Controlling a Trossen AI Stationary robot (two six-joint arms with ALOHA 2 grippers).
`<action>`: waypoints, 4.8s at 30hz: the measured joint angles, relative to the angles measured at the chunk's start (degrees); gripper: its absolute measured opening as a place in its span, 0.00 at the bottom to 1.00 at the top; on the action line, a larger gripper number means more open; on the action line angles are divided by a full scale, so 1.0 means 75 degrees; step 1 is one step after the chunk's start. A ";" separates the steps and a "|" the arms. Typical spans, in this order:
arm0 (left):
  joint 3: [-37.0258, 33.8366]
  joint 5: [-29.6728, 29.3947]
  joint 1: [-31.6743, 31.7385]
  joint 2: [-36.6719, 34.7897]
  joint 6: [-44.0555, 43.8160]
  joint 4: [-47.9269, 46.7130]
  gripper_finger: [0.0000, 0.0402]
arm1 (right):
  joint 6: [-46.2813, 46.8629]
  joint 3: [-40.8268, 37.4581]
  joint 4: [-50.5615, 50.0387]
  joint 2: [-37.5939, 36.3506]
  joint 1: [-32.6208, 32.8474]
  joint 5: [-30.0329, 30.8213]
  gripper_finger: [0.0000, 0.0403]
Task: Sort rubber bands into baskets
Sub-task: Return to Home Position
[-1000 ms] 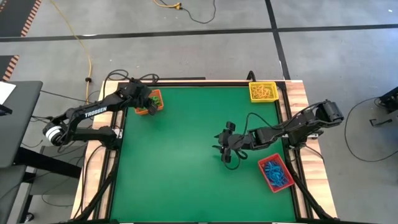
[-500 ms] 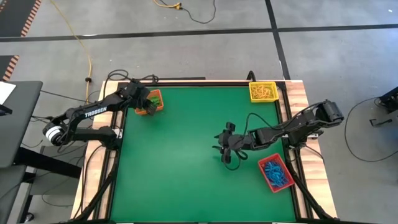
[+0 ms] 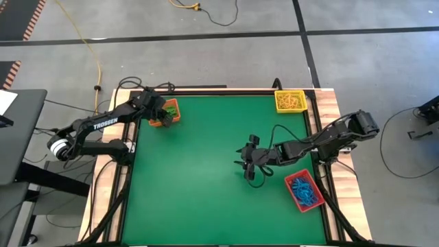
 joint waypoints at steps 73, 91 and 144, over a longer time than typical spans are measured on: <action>-0.2607 -0.2763 -0.6874 -0.6347 -0.0050 0.2793 0.42 | -0.2004 -0.4146 -0.0427 -1.1413 -0.0175 0.0171 0.57; -0.3625 -0.2849 -0.7155 -0.6420 0.0127 0.4061 0.41 | -0.1840 -0.5019 0.0055 -1.1424 -0.0841 0.0136 0.56; -0.4048 -0.2965 -0.7356 -0.6645 0.0297 0.3067 0.42 | 0.0207 -0.5537 -0.0291 -1.1138 -0.2168 -0.0207 0.47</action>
